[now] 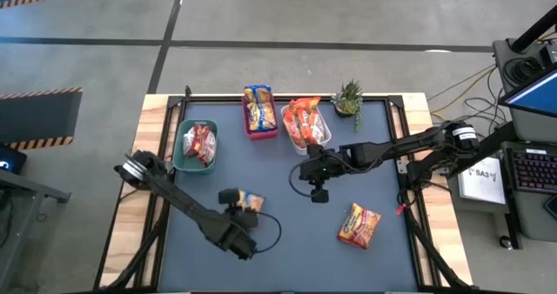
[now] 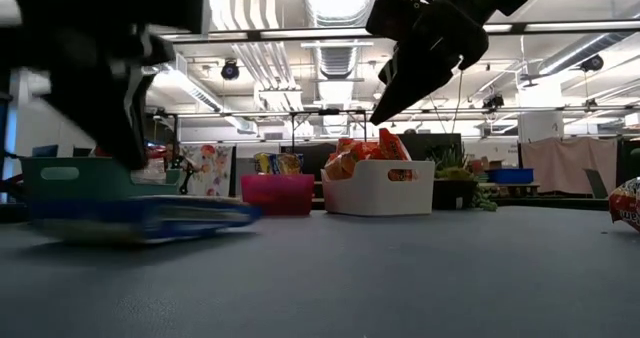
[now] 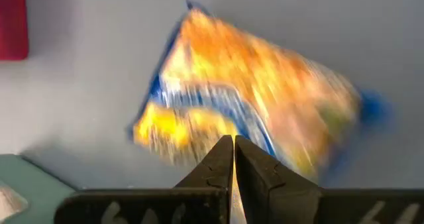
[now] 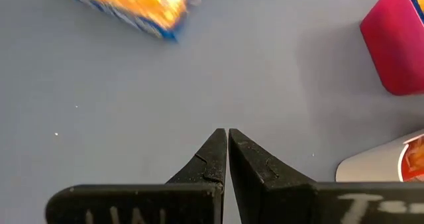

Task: Sort Maruchan noodles
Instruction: Put the blue noodle pack in the red bin

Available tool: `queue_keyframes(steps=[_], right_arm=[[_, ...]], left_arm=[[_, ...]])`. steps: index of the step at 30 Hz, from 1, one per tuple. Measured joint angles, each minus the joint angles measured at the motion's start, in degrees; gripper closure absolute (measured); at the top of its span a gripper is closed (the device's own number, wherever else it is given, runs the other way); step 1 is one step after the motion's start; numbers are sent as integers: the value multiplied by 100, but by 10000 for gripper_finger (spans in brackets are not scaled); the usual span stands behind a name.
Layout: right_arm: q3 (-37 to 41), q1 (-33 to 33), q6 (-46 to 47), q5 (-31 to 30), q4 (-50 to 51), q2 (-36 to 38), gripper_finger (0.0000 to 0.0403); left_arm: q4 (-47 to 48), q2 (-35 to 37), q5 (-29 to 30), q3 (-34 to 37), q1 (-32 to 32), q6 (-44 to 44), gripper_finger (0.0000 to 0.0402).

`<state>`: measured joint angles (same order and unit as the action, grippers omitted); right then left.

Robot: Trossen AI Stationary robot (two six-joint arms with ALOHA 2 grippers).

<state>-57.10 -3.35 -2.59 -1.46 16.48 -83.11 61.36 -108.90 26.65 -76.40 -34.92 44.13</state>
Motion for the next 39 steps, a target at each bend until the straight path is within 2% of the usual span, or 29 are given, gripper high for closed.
queue_keyframes(steps=[8,10,15,18,21,26,34,39], right_arm=[[11,108,24,43,-234,-105,394],[21,171,-16,45,-272,-178,394],[106,365,-102,62,-549,-431,394],[209,452,-105,59,-703,-531,394],[351,452,-48,60,-1011,-529,394],[404,448,53,177,-1614,-574,394],[355,448,287,417,-2688,-1051,394],[221,448,554,631,-3071,-1341,392]], left_arm=[[-260,617,-90,54,94,-266,401],[-975,883,-43,311,83,-266,401],[-3914,1643,309,1510,97,-673,401],[-4503,1926,432,2157,176,-528,401],[-4528,2167,685,2666,255,142,401],[-4539,2318,724,3266,401,1070,401],[-4524,2390,734,3479,481,1255,400],[-4291,2535,654,3462,477,1258,377]])
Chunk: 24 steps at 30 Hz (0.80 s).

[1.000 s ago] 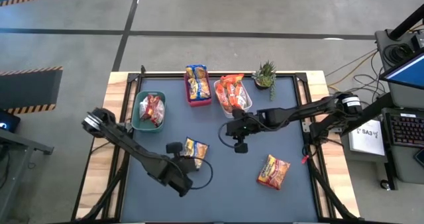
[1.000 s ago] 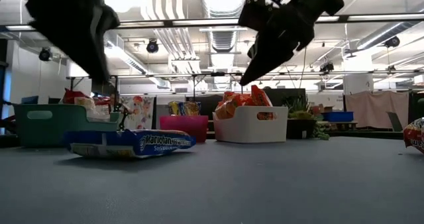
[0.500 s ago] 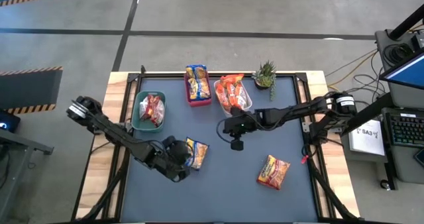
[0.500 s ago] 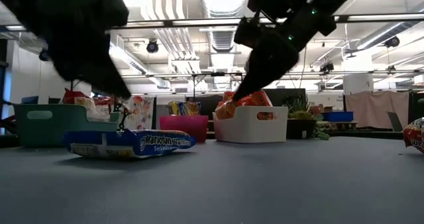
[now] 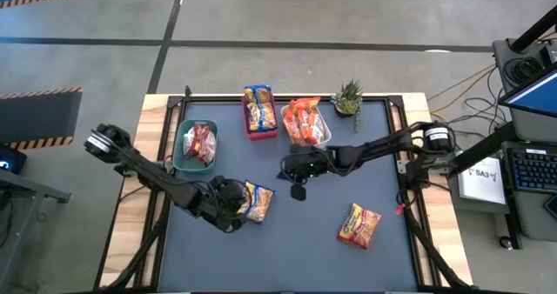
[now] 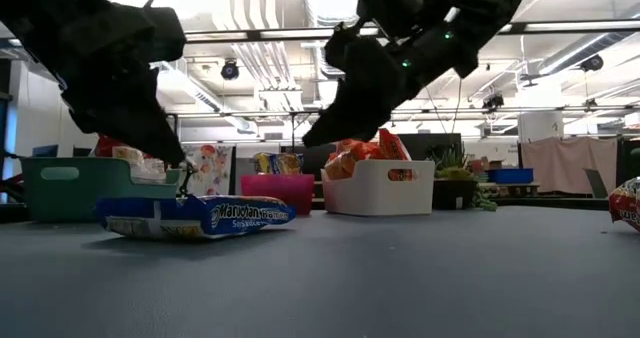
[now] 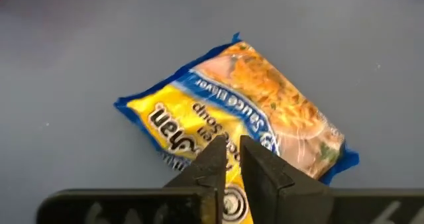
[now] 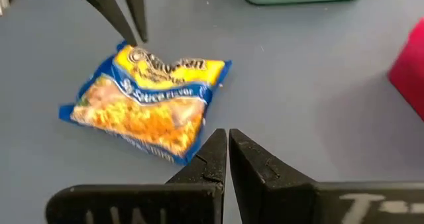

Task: Sort Maruchan noodles
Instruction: Put the blue noodle pack in the red bin

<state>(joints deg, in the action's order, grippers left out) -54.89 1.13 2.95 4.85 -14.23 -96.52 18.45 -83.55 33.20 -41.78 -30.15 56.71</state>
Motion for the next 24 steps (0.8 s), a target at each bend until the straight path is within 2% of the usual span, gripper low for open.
queue_keyframes(steps=[6,11,15,19,24], right_arm=[[-218,-117,-33,269,-85,-289,351],[-360,-282,-81,289,-302,-446,299],[-416,-328,-178,286,-425,-632,274],[-450,-326,-101,270,-457,-865,271],[-486,-326,-90,268,-501,-1126,302]], left_arm=[[223,132,-269,-5,-1,255,314],[309,96,-405,101,-22,552,249],[308,38,-446,183,-35,808,206],[292,14,-452,192,-65,1029,176],[130,14,-421,165,-110,1191,158]])
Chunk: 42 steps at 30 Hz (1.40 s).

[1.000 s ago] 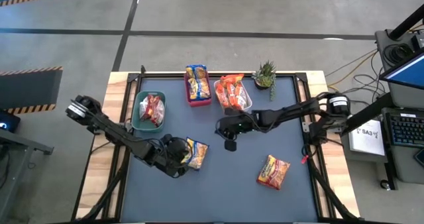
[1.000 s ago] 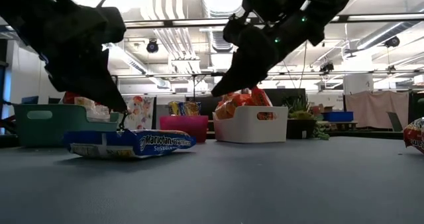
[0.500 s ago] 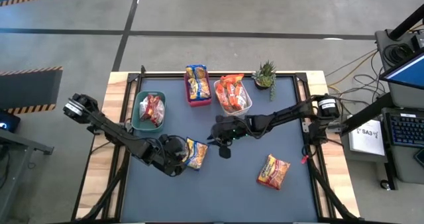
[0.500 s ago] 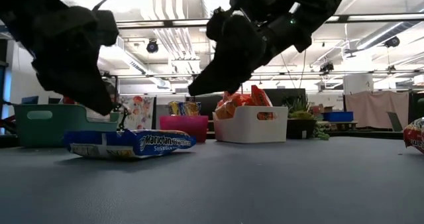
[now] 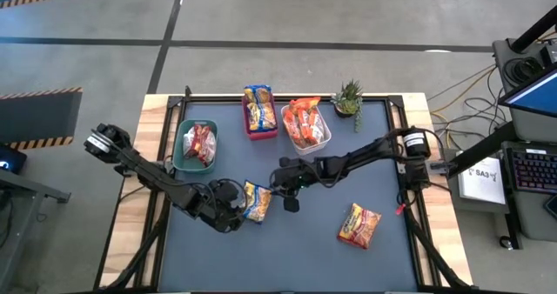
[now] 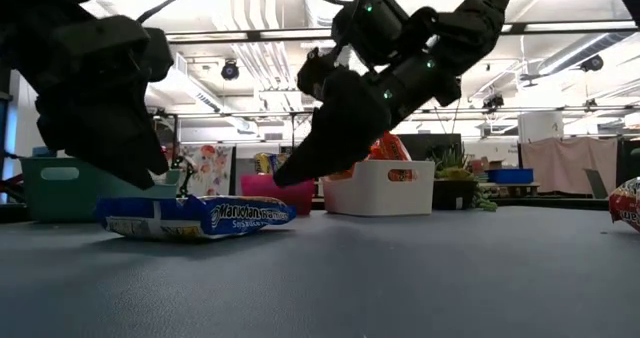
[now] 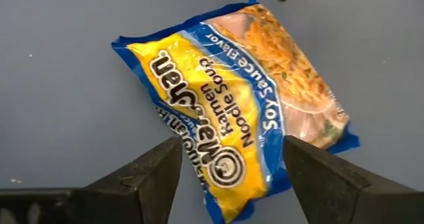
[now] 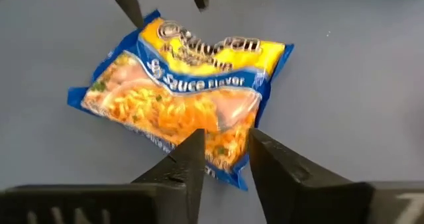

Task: Sort Maruchan noodles
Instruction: Put the blue noodle pack in the red bin

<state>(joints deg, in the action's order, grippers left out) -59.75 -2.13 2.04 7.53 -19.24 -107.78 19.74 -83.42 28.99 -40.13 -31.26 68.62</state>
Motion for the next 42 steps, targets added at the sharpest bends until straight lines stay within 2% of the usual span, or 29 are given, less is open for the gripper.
queue_keyframes(steps=[8,10,21,26,36,42], right_arm=[[2,-2,21,1,-377,-389,382],[4,-4,-17,2,-396,-483,391],[0,-9,-181,2,-461,-720,394],[7,-9,-270,2,-498,-722,394],[11,-9,-338,0,-533,-731,394],[13,-11,-345,0,-555,-733,394]], left_arm=[[-6,0,68,-10,-5,470,157],[-4,0,56,-10,-5,649,157],[50,4,-96,-27,-5,2148,157],[25,-17,301,-30,3,2619,157],[-141,-308,788,-28,35,2883,157],[-596,-671,932,-23,78,2925,157]])
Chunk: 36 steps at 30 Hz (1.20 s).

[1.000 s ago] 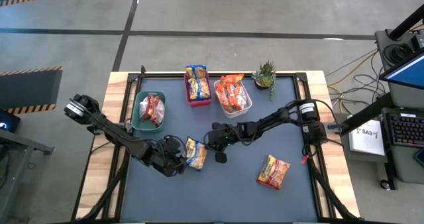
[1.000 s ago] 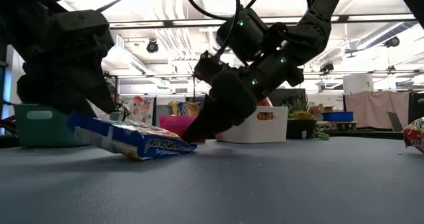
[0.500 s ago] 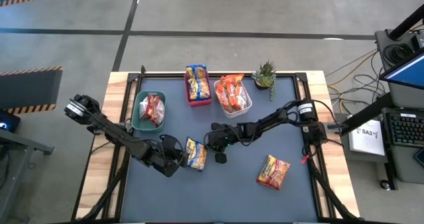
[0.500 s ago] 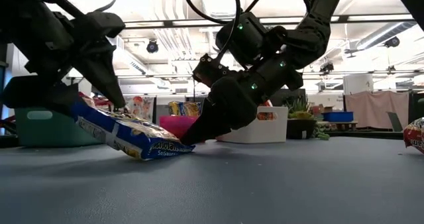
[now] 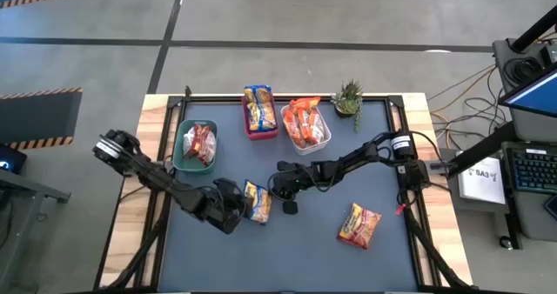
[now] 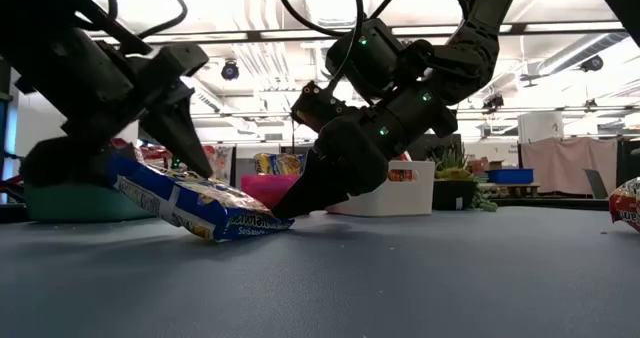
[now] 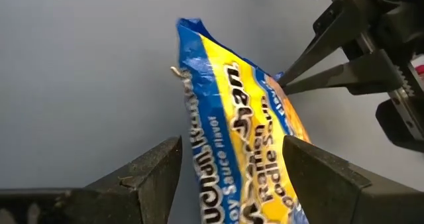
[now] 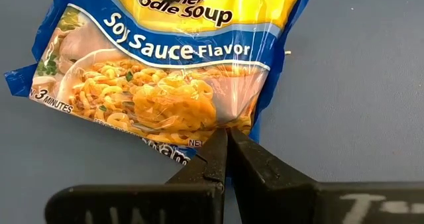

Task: Sort Maruchan noodles
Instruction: Put the blue noodle pack in the red bin

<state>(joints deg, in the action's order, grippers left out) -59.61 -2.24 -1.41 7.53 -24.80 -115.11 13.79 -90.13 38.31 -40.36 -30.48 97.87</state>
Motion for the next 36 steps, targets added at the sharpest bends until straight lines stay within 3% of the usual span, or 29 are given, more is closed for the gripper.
queue_keyframes(steps=[9,23,36], right_arm=[[2,0,7,-2,-23,-7,394],[26,0,225,-4,181,437,391],[221,35,-33,2,746,1660,300]], left_arm=[[-770,-470,18,-1,0,-144,174],[-735,-435,-33,-13,-11,-617,325],[-716,135,-17,-11,-21,-1554,349]])
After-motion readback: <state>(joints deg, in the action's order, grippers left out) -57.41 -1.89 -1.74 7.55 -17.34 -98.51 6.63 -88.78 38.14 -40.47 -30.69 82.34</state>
